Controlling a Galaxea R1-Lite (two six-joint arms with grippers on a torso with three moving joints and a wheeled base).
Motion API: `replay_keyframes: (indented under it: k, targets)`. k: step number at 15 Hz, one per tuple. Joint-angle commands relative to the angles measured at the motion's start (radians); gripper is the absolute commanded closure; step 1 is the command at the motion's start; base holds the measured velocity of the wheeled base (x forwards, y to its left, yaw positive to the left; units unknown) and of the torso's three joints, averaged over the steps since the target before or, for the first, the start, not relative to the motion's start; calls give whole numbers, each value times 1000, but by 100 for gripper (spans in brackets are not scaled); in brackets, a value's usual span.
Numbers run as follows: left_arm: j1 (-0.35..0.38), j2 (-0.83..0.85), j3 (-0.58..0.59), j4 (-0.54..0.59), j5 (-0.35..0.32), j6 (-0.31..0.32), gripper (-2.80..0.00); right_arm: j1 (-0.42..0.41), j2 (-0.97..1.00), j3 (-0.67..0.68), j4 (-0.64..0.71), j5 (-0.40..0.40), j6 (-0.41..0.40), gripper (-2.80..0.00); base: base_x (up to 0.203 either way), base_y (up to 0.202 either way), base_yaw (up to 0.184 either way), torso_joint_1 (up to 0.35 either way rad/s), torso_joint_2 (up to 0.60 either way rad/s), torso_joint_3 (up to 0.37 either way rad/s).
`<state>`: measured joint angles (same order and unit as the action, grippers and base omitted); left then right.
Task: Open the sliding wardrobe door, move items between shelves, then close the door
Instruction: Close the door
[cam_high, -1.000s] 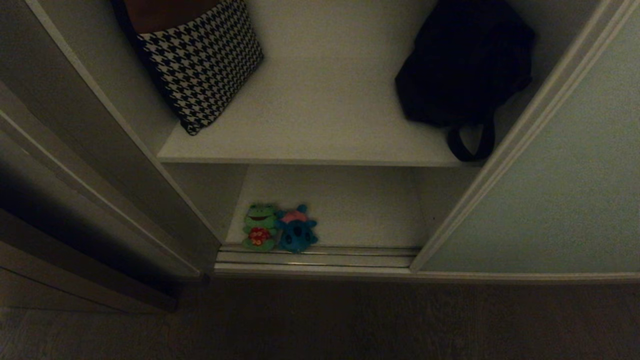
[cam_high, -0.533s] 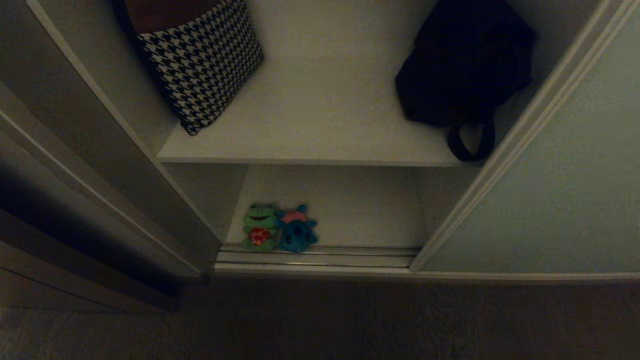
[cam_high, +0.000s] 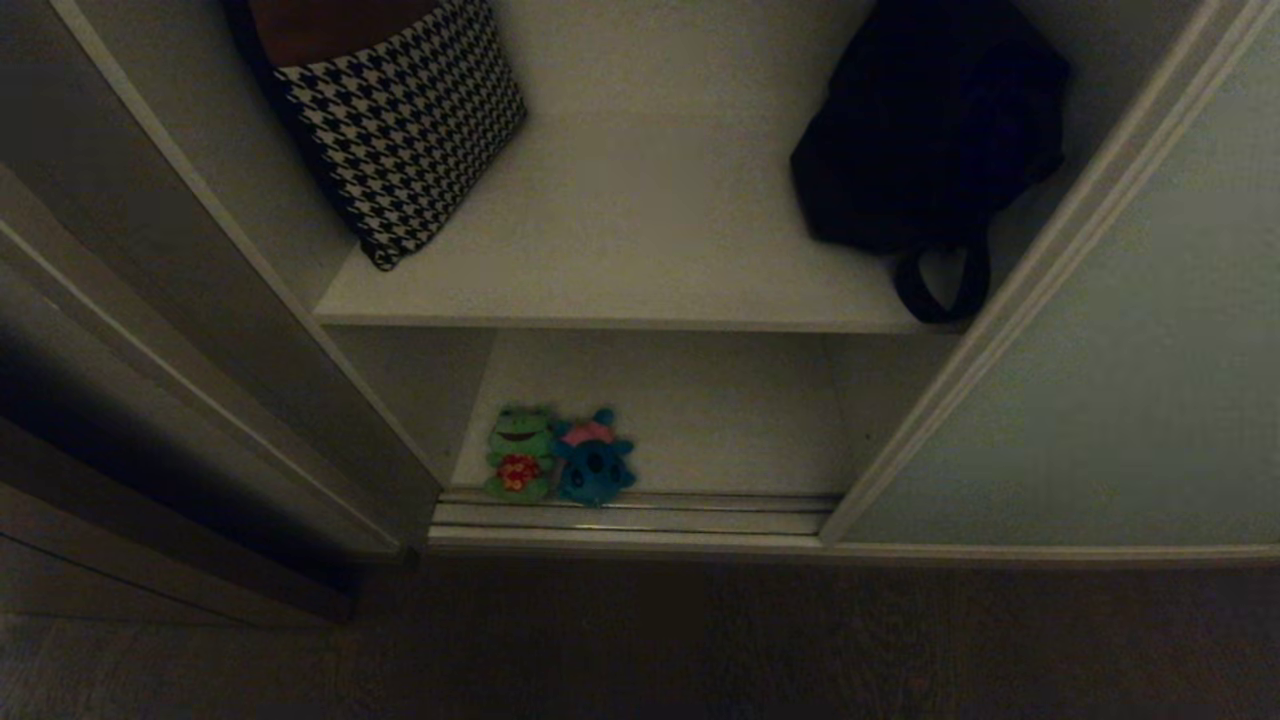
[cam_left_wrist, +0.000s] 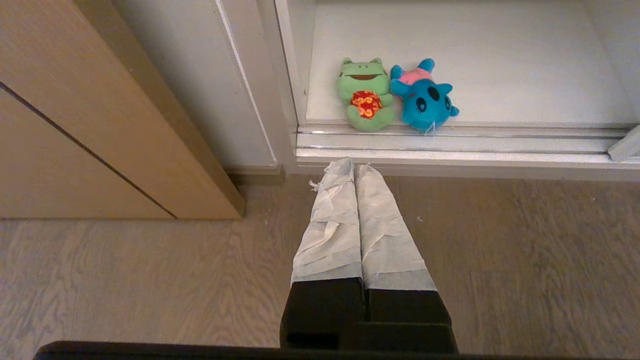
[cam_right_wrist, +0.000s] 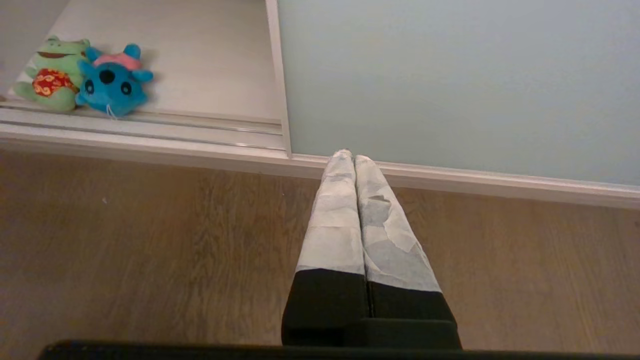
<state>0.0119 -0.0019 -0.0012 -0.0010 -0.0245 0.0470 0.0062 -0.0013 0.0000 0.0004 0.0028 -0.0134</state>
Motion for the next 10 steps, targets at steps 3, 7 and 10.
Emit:
replay_keyframes:
  k: [3,7,10]
  targets:
    - [0,5,0,-1,0,1,0,2,1,-4,-2,-2,14,0,0,0,0,0,0,0]
    - [0,5,0,-1,0,1,0,2,16,-357,239,-3,105,0,0,0,0,0,0,0]
    - [0,5,0,-1,0,0,0,2,66,-791,672,91,144,0,0,0,0,0,0,0]
